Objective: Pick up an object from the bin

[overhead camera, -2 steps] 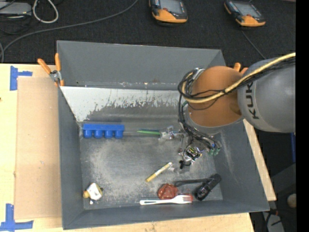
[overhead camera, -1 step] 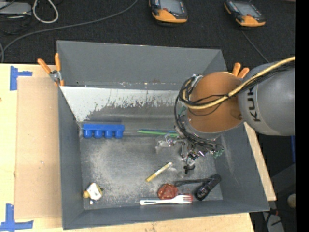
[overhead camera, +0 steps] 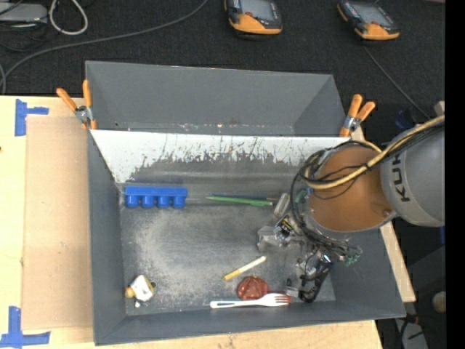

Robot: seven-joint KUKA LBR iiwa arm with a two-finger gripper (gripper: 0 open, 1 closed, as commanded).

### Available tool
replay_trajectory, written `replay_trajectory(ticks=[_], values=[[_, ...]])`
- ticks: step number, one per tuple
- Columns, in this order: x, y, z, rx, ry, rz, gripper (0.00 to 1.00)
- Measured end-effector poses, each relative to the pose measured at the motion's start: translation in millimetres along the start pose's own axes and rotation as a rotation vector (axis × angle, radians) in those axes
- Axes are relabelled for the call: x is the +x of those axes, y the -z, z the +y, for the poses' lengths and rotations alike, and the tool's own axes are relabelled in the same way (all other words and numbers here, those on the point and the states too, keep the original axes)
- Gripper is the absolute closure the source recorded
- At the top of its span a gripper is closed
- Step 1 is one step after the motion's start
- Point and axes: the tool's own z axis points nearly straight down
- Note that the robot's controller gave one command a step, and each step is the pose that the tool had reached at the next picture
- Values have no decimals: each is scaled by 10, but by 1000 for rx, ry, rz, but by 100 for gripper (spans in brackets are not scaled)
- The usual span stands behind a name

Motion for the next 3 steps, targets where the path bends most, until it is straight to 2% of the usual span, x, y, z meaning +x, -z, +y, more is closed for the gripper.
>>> replay_trajectory(ticks=[1, 2, 3], values=[[276, 26, -178, -2, 239, -5, 100], [276, 27, -178, -2, 238, -5, 100], [291, 352, -146, -11, 238, 1, 100]])
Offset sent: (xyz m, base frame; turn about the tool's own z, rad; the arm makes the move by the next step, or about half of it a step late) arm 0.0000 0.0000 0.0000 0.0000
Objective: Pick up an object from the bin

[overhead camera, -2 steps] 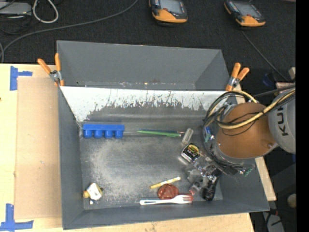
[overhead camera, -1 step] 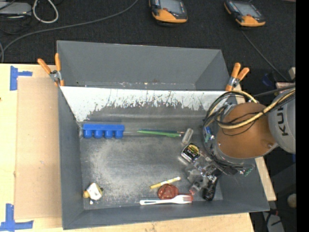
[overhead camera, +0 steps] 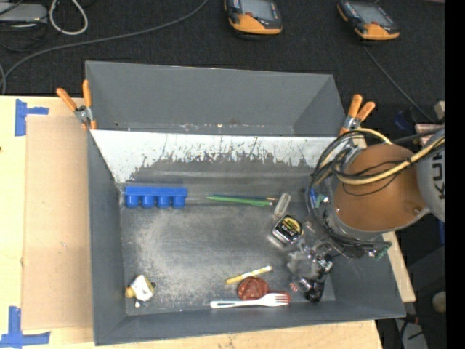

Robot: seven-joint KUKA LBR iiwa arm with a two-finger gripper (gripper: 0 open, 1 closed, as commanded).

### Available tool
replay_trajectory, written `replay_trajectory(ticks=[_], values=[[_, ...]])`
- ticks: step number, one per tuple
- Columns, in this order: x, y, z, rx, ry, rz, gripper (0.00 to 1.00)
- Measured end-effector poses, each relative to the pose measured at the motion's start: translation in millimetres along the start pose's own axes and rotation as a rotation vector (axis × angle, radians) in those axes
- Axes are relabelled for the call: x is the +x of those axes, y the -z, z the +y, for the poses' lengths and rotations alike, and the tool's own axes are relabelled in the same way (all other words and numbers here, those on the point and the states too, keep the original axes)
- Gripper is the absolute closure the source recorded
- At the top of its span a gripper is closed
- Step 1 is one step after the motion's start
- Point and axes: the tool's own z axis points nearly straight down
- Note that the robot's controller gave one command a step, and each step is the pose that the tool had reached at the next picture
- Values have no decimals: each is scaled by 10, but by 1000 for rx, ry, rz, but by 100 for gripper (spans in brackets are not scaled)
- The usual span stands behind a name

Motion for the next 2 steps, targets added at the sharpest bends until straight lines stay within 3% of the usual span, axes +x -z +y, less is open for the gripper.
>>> replay_trajectory(ticks=[2], values=[[-10, 715, 6, 1, -2, -2, 100]])
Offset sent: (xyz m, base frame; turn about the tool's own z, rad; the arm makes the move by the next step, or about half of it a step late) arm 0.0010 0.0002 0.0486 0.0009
